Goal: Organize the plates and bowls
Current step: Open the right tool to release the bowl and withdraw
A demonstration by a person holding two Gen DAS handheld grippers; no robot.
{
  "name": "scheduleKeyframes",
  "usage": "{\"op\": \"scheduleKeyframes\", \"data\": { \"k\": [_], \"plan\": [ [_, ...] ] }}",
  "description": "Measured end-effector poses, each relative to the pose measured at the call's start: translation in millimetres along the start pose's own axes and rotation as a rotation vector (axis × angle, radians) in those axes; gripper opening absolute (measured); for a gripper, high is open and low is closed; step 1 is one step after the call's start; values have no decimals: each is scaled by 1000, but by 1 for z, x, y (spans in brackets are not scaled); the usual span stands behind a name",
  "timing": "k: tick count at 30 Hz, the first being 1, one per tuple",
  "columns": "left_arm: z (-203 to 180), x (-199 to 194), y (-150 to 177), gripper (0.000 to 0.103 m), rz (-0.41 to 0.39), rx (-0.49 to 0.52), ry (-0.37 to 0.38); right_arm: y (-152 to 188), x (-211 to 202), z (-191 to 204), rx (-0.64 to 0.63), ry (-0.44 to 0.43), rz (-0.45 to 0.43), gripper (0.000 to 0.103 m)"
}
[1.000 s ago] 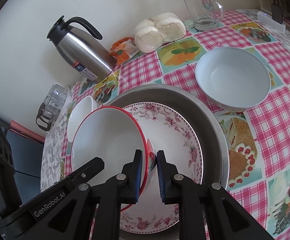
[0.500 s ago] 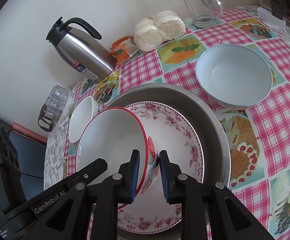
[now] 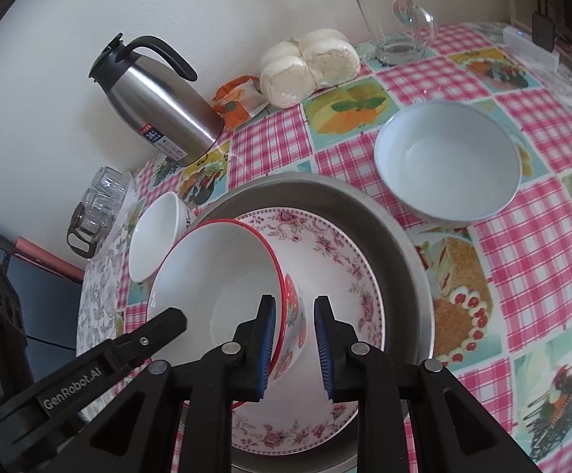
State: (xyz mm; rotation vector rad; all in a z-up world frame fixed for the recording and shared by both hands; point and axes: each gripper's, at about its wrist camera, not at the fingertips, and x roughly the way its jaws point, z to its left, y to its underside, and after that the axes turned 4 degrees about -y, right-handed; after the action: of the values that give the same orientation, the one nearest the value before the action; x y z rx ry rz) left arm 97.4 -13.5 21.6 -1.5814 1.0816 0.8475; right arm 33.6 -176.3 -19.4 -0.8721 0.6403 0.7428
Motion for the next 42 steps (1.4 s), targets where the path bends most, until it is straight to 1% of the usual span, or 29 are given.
{"op": "scheduleKeyframes", "data": {
  "k": [2,3,5,7,9,10,12,14,15,17,18,20,23,24,25,26,28,30,32,35,37,39,42],
  "plan": [
    [0,-4,0,34,-9,2,-4,-1,-4,-1,-1,6,-10,23],
    [1,-5,-1,38,-15,2,-10,-1,-6,-1,0,7,-15,23],
    [2,-11,-1,45,-29,2,-28,-1,-11,-1,-2,12,-29,23],
    [4,-15,-1,47,-38,-1,-40,-2,-15,1,-11,18,-42,23],
    [6,-18,-1,56,-43,-8,-53,-2,-20,3,-22,31,-54,23],
    [7,-19,-1,58,-45,-13,-68,-2,-22,4,-27,39,-57,23],
    [10,-21,-1,63,-47,-18,-93,-3,-24,6,-37,68,-62,28],
    [12,-23,-2,64,-49,-18,-115,-3,-26,7,-47,93,-68,37],
    [13,-23,-2,67,-48,-19,-124,-3,-27,8,-52,101,-71,39],
    [14,-23,-1,72,-44,-21,-141,-3,-30,10,-66,116,-77,51],
    [15,-22,-1,75,-41,-24,-149,-3,-30,11,-75,125,-80,54],
    [17,-19,-1,77,-33,-32,-167,-2,-32,14,-95,143,-86,63],
    [22,-18,0,78,-27,-51,-182,-1,-31,17,-111,157,-87,70],
    [24,-18,-1,80,-30,-60,-189,-1,-30,17,-112,159,-84,72],
    [26,-19,-1,81,-34,-70,-198,-1,-29,16,-111,160,-80,76],
    [28,-20,-1,82,-41,-79,-206,-1,-28,16,-108,160,-76,78],
    [32,-22,-2,83,-54,-95,-213,-1,-26,15,-110,158,-70,78],
    [35,-23,-3,88,-63,-106,-219,0,-25,15,-115,157,-69,81],
    [38,-24,-4,91,-73,-112,-233,0,-25,16,-119,153,-73,90],
    [42,-26,-6,91,-87,-116,-253,1,-25,17,-124,151,-82,100],
    [44,-28,-6,93,-106,-124,-273,0,-26,17,-128,150,-87,102],
    [47,-30,-6,102,-129,-130,-301,0,-26,17,-130,152,-94,103],
    [53,-34,-8,102,-152,-151,-327,0,-28,18,-139,156,-106,103]
  ]
}}
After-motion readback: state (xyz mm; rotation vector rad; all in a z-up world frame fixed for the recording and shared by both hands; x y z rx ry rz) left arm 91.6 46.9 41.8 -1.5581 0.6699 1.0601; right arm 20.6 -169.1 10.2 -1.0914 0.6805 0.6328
